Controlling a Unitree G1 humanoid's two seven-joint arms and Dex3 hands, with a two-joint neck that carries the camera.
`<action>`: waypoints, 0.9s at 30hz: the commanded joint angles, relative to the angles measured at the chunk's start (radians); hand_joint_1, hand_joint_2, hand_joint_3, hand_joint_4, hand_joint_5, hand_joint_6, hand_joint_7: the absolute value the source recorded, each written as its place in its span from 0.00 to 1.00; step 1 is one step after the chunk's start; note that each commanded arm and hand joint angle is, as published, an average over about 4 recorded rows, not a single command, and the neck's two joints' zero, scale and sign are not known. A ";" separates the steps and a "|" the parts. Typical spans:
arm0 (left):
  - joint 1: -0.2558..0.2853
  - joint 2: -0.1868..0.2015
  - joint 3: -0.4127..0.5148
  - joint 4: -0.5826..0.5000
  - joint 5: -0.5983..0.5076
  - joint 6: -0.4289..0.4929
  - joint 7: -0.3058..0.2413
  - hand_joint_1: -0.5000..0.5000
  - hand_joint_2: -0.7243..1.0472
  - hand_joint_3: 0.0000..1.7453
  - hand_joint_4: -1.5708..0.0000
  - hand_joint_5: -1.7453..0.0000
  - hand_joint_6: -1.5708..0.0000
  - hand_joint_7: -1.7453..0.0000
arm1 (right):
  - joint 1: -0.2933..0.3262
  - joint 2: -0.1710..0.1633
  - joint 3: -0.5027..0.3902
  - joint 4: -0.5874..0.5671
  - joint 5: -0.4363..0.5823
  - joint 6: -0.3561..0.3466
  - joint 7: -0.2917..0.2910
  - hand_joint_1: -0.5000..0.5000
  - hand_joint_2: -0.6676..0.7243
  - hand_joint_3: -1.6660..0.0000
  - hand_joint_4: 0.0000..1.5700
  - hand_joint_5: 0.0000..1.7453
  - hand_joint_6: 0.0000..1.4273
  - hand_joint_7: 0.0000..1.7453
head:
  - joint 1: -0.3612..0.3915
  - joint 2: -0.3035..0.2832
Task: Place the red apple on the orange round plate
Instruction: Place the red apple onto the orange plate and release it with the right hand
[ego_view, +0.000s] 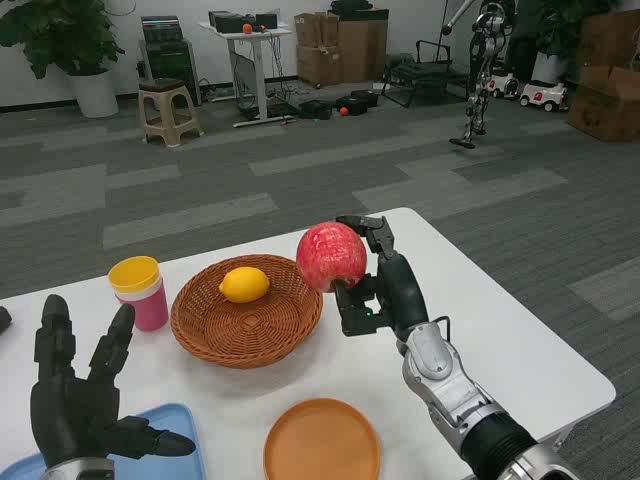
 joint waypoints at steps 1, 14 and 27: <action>0.011 0.003 0.022 -0.009 0.003 -0.004 0.003 0.02 0.10 0.05 0.57 1.00 0.98 1.00 | -0.017 -0.002 -0.013 -0.015 0.009 -0.021 -0.023 0.04 0.09 0.10 0.84 0.94 0.78 0.84 | 0.022 0.025; 0.011 0.001 0.022 -0.008 0.003 -0.003 0.003 0.02 0.10 0.05 0.57 1.00 0.99 1.00 | -0.017 -0.002 -0.013 -0.015 0.009 -0.021 -0.023 0.05 0.05 0.10 0.84 0.94 0.78 0.84 | 0.016 0.014; 0.011 0.000 0.022 -0.009 0.003 -0.004 0.003 0.02 0.10 0.05 0.57 1.00 0.99 1.00 | -0.017 -0.002 -0.013 -0.015 0.010 -0.021 -0.023 0.06 0.06 0.10 0.84 0.94 0.78 0.84 | 0.018 0.002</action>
